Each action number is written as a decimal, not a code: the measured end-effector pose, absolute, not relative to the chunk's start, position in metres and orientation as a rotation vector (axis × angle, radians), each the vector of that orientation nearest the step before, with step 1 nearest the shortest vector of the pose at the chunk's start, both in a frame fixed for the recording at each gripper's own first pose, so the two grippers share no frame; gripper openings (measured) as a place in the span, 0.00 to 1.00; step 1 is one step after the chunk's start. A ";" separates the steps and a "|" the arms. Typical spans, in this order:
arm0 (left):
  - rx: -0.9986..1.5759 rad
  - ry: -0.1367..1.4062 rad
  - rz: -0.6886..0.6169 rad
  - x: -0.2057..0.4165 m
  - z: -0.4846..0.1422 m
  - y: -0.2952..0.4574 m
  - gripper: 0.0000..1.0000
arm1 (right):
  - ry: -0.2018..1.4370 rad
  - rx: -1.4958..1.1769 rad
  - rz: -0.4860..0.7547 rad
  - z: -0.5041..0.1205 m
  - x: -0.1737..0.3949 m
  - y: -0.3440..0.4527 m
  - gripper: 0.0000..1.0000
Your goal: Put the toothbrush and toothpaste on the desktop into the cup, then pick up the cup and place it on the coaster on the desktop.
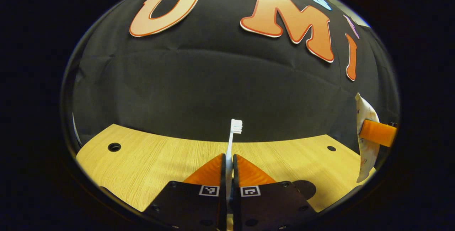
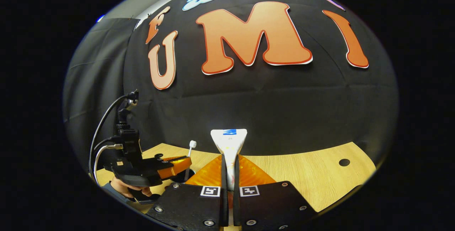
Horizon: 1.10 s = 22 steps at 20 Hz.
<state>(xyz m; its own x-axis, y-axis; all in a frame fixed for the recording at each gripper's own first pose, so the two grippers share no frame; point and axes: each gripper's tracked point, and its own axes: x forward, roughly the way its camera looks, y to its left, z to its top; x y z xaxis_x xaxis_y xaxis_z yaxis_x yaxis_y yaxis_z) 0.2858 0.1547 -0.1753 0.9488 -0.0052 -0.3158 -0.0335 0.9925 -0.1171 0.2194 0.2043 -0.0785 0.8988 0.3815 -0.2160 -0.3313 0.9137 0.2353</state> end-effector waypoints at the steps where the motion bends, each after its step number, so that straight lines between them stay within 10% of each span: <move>1: -0.130 0.328 0.009 0.282 -0.176 0.154 0.07 | 0.264 0.202 0.374 -0.079 0.220 0.205 0.05; 7: -0.154 0.364 -0.007 0.256 -0.176 0.156 0.11 | 0.244 0.227 0.397 -0.068 0.214 0.220 0.05; 10: -0.140 0.375 -0.004 0.234 -0.171 0.161 0.38 | 0.219 0.240 0.434 -0.062 0.210 0.237 0.05; 13: -0.136 0.378 -0.013 0.208 -0.163 0.164 0.40 | 0.210 0.269 0.463 -0.061 0.209 0.254 0.05; 16: -0.103 0.358 0.004 0.188 -0.151 0.174 0.72 | 0.203 0.321 0.487 -0.058 0.214 0.268 0.06; 22: -0.051 0.382 -0.004 0.152 -0.153 0.182 0.93 | 0.111 0.345 0.547 -0.042 0.227 0.300 0.05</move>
<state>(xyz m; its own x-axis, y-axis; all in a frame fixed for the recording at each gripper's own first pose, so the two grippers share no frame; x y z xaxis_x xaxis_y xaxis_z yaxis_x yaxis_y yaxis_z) 0.1522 0.1820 -0.1535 0.9278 -0.0139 -0.3727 -0.0054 0.9987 -0.0506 0.2269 0.2999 -0.0422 0.8495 0.5275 -0.0123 -0.4903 0.7979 0.3506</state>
